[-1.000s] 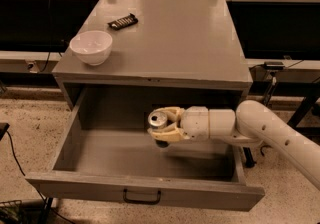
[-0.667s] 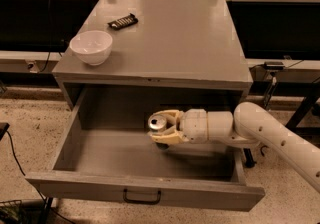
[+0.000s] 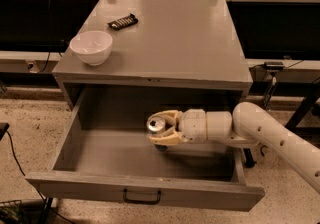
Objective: Place redbull can into top drawer
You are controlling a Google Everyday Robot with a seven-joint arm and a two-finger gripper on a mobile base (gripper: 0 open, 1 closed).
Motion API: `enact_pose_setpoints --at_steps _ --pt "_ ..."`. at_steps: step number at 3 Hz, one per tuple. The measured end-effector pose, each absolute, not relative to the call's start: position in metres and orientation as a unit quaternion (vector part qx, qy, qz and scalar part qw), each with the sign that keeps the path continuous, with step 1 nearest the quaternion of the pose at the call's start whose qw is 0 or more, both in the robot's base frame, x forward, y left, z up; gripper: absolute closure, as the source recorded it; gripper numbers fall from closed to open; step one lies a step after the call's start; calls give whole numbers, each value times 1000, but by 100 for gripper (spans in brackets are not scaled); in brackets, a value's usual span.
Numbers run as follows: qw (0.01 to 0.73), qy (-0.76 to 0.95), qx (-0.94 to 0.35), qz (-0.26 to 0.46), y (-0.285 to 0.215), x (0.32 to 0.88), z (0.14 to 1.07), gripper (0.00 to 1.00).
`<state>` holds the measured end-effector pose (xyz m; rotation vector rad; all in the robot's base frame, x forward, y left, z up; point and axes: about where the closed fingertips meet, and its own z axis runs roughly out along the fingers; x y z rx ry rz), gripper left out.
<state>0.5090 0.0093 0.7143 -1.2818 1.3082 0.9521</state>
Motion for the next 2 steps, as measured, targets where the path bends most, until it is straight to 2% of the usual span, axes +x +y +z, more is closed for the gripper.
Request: enact_pose_setpoints --at_steps 1,2 --pt "512 543 -534 397 11 508 714 5" --pt "512 542 -535 398 12 508 715 0"
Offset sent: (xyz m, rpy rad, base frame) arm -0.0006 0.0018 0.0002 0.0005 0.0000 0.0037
